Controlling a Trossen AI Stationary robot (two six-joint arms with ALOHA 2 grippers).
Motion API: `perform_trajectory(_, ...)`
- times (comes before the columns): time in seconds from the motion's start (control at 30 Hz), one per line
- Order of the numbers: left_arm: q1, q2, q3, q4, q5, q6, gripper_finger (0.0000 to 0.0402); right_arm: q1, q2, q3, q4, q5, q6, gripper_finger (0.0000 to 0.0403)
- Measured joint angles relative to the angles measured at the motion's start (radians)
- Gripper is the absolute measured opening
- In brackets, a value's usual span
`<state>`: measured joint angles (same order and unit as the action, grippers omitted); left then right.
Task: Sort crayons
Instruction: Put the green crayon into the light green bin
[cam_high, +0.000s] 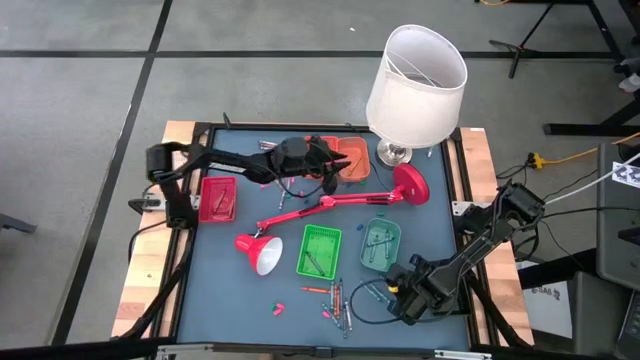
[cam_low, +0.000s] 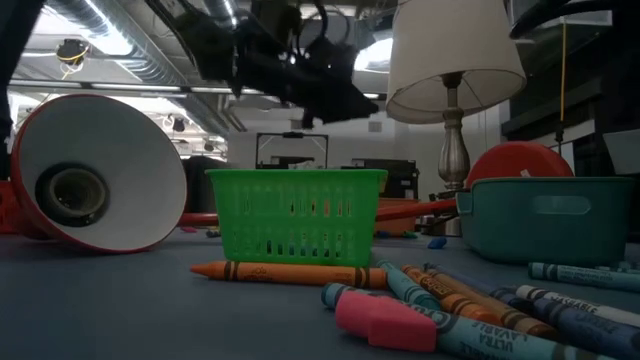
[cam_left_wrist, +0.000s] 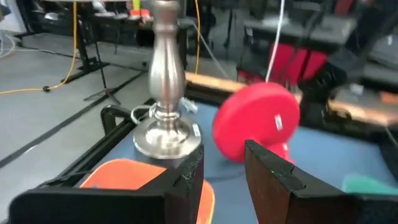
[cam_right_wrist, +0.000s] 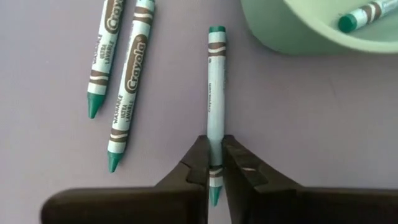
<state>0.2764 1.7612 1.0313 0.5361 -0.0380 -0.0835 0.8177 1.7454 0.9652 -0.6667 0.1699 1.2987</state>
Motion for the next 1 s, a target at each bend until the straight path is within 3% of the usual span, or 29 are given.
perform_trajectory(0.23,-0.035,-0.227,0.000,-0.459,-0.001,0.099,0.0098,0.000,-0.003,0.059,-0.021,-0.042,-0.026,0.0010)
perform_trajectory(0.57,-0.139,-0.465,0.000,-0.995,-0.002,0.084,0.0098,-0.002,-0.005,0.210,-0.160,-0.092,-0.104,0.0011)
perform_trajectory(0.7,-0.196,-0.507,0.000,-1.106,-0.001,0.039,0.0098,-0.020,-0.006,0.300,-0.278,-0.075,-0.129,0.0018)
perform_trajectory(1.0,-0.348,-0.519,0.000,-1.153,0.003,0.005,0.0098,-0.126,-0.009,0.391,-0.443,0.101,-0.287,0.0020)
